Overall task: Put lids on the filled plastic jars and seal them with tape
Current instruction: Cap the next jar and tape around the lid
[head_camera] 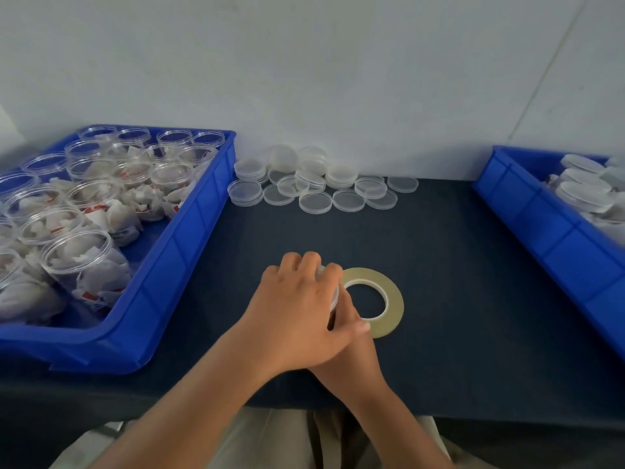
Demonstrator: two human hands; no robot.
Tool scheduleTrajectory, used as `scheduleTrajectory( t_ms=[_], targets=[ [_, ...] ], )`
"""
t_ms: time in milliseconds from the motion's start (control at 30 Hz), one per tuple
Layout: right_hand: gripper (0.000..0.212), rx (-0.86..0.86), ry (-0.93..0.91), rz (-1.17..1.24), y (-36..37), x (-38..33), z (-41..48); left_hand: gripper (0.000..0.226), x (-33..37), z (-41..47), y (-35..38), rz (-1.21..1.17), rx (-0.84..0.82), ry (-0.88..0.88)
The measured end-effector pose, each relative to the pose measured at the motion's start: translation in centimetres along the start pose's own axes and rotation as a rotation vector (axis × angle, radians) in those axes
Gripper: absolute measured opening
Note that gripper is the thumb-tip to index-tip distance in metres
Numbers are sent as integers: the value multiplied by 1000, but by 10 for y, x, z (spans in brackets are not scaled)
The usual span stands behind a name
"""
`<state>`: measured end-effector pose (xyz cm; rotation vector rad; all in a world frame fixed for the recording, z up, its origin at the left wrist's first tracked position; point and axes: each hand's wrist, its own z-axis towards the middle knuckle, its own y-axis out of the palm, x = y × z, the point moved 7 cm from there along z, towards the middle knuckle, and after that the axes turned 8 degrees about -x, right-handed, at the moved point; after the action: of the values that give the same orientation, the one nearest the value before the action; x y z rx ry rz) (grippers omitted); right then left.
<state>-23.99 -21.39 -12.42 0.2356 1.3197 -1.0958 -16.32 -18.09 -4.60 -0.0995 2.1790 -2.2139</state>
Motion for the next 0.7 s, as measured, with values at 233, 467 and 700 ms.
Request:
scheduleTrajectory(
  t_ms=[233, 467, 700],
  targets=[
    [60, -7, -32, -118, 3, 5, 1, 49, -11, -5, -5, -246, 107, 235],
    [78, -59, -57, -33, 3, 2, -2, 3, -10, -6, -11, -430, 64, 467],
    [77, 21, -93, -3, -5, -8, -6, 73, -17, -21, -3, -358, 41, 85]
  ],
)
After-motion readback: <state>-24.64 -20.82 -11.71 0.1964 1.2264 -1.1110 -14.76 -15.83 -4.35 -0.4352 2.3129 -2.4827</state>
